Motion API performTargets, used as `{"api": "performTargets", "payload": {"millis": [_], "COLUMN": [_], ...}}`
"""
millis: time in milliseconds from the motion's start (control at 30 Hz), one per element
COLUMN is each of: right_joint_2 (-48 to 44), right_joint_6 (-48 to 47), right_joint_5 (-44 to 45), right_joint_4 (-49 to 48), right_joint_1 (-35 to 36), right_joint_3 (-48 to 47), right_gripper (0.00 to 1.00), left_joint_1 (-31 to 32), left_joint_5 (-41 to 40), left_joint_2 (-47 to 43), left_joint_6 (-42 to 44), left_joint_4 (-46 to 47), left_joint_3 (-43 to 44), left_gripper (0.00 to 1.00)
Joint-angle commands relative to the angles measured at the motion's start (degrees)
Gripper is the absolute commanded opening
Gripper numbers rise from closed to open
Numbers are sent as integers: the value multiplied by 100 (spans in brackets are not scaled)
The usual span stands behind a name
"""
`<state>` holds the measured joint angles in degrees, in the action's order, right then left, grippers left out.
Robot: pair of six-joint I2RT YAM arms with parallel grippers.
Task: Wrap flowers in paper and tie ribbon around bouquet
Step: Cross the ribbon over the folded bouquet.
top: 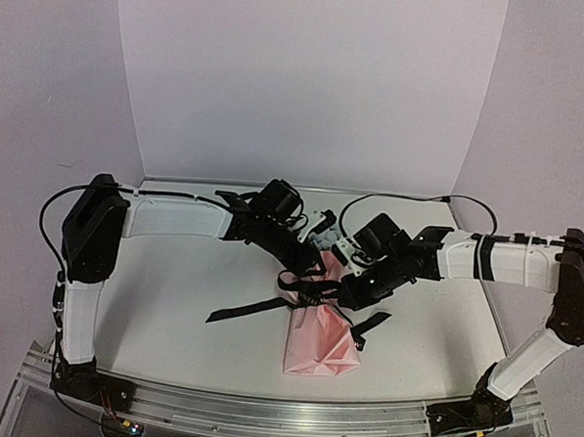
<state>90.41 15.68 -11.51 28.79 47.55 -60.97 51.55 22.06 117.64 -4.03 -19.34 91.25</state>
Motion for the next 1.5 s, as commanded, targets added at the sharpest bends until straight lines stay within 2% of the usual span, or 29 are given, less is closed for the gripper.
{"api": "performTargets", "payload": {"millis": [0,133,267,433,667,933,1033,1133,1200,1367,1400,1467], "right_joint_2": [-69,-220,-705,-1220,-1202,-856,-694,-516,-448,-513,-578,-714], "right_joint_6": [88,9,-169,-279,-821,-992,-955,-918,-859,-680,-652,-592], "right_joint_5": [69,292,578,899,370,366,364,379,369,491,562,649], "right_joint_4": [76,44,-261,-728,-2128,-2524,-2566,-2563,-2558,-2500,-2458,-2373], "right_joint_1": [2,0,-9,-38,-33,-5,10,13,9,11,12,11], "right_joint_3": [-204,-16,697,1529,2391,2411,2296,2196,2140,2053,2053,2042], "right_gripper": [12,24,40,53,57,59,57,51,43,7,2,0], "left_joint_1": [4,44,49,49,50,51,53,46,52,48,48,59], "left_joint_5": [118,60,-10,-43,-103,-158,-160,-146,-88,134,153,173], "left_joint_2": [152,76,-54,-94,-144,-39,-8,29,39,98,131,207], "left_joint_6": [343,375,352,341,384,394,392,394,492,749,799,898], "left_joint_4": [-293,-275,-202,-236,-376,-553,-583,-620,-652,-718,-756,-808], "left_joint_3": [335,160,42,37,70,285,364,433,491,582,615,681], "left_gripper": [40,38,38,37,37,36,36,36,36,37,37,37]}}
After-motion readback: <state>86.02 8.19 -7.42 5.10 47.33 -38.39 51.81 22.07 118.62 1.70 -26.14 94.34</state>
